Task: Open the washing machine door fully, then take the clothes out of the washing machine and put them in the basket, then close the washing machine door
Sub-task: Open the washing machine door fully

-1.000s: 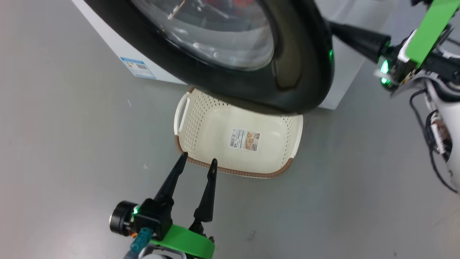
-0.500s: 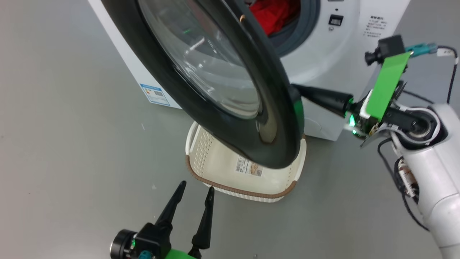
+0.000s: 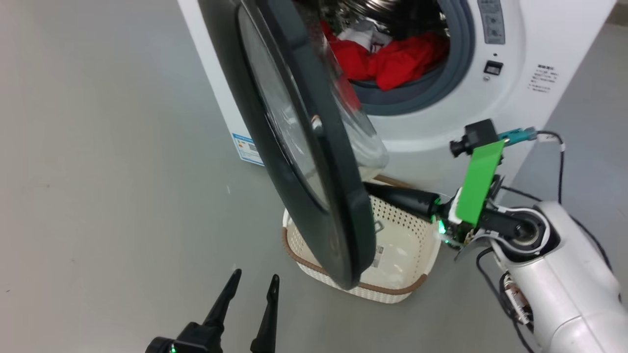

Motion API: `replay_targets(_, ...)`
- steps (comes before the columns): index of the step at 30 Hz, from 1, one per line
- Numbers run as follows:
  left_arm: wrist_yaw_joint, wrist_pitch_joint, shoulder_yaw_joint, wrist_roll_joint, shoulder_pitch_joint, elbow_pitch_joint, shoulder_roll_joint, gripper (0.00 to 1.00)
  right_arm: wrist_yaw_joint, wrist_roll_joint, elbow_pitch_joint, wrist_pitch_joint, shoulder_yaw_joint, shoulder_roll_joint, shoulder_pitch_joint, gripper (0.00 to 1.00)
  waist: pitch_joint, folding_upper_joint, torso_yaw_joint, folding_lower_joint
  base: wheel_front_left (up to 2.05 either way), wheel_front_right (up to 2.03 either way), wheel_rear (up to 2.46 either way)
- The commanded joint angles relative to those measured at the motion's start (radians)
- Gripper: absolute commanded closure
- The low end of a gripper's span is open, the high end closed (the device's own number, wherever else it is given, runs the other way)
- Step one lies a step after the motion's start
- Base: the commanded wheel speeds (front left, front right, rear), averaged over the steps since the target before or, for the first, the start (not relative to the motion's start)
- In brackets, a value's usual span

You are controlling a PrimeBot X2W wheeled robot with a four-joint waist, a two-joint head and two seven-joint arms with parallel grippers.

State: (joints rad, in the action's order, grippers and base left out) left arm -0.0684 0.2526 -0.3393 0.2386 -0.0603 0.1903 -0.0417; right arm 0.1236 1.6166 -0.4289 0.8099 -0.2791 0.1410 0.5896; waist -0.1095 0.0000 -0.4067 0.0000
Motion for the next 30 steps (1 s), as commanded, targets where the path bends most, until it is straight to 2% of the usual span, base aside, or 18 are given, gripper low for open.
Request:
replay_targets(1,0.004,0.009,0.039,-0.008,-0.005,-0.02,-0.009,0.0,0.007,-0.012,0.035,0.002,-0.022,-0.026,-0.005,1.0,0.027,0.0,-0.028,0.0,0.0,0.0,0.0)
replay_targets(15,0.017,0.009,0.074,-0.023,0.025,-0.005,-0.009,0.0,0.007,-0.017,0.052,-0.025,-0.06,-0.078,-0.053,1.0,0.07,0.0,-0.11,0.0,0.0,0.0,0.0)
replay_targets(30,0.004,0.009,0.116,-0.025,0.047,-0.024,-0.009,0.0,0.007,0.0,0.043,-0.041,-0.123,-0.09,-0.034,1.0,0.071,0.0,-0.124,0.0,0.0,0.0,0.0)
